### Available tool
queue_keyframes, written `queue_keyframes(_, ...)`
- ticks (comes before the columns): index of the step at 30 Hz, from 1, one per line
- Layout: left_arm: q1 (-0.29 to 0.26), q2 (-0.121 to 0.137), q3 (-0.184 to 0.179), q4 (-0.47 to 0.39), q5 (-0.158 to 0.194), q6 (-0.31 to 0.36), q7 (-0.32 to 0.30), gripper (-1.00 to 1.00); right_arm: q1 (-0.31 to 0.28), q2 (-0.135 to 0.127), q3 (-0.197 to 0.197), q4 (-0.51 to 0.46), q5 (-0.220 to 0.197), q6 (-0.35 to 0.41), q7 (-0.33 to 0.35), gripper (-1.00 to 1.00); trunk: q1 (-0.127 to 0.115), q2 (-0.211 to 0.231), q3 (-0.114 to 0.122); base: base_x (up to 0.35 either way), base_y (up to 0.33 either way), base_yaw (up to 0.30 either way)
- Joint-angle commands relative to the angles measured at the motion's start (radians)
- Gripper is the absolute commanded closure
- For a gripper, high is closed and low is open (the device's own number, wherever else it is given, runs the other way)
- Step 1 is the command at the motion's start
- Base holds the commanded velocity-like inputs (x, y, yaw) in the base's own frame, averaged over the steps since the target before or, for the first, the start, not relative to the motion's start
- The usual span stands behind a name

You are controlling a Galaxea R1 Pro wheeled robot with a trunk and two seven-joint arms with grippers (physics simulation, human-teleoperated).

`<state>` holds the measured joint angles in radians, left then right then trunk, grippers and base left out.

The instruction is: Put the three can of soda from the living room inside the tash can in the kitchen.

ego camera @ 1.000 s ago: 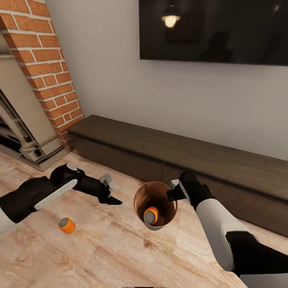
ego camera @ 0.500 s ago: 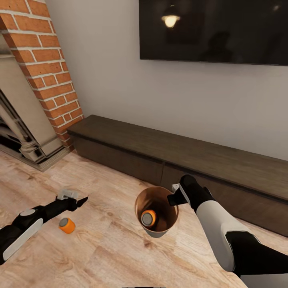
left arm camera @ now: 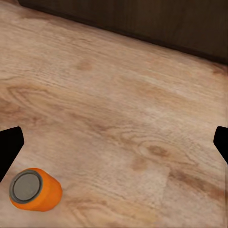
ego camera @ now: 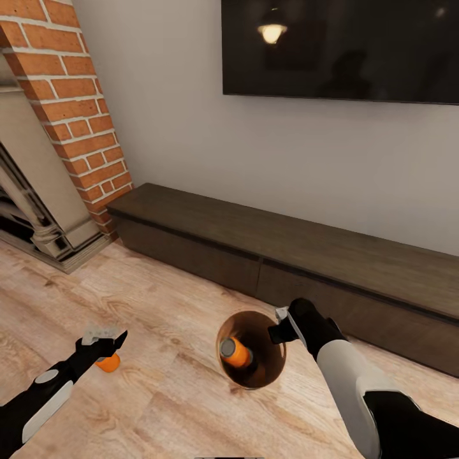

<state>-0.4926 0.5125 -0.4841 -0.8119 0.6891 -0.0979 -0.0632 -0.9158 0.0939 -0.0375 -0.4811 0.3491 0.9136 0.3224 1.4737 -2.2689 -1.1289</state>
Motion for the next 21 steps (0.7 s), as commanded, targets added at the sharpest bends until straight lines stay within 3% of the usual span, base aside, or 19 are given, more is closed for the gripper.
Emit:
queue_keyframes(1,0.0,-0.001,0.0,0.001,0.0,-0.001,0.0,-1.0,0.009,-0.001,-0.003,-0.003,-0.031,-0.012,0.006,1.0,0.0,0.0,0.0,0.0,0.0,0.0)
queue_keyframes(6,0.0,-0.006,-0.001,0.004,0.0,-0.003,0.001,-1.0,0.051,-0.008,0.002,-0.007,-0.031,-0.073,0.004,1.0,0.0,0.0,0.0,0.0,0.0,0.0)
queue_keyframes(14,0.002,-0.015,-0.002,0.021,0.003,-0.002,0.002,-1.0,0.062,-0.011,0.002,-0.011,-0.031,-0.09,-0.004,1.0,0.0,0.0,0.0,0.0,0.009,0.0)
queue_keyframes(15,0.001,-0.026,-0.002,0.041,0.003,0.001,-0.002,-1.0,0.063,-0.01,0.002,-0.011,-0.031,-0.091,-0.007,1.0,0.0,0.0,0.0,0.0,0.205,-0.018)
queue_keyframes(21,0.001,-0.035,-0.001,0.057,0.002,0.009,-0.009,-1.0,0.063,-0.012,-0.003,-0.011,-0.032,-0.091,-0.01,1.0,0.0,0.0,0.0,0.0,0.272,-0.138)
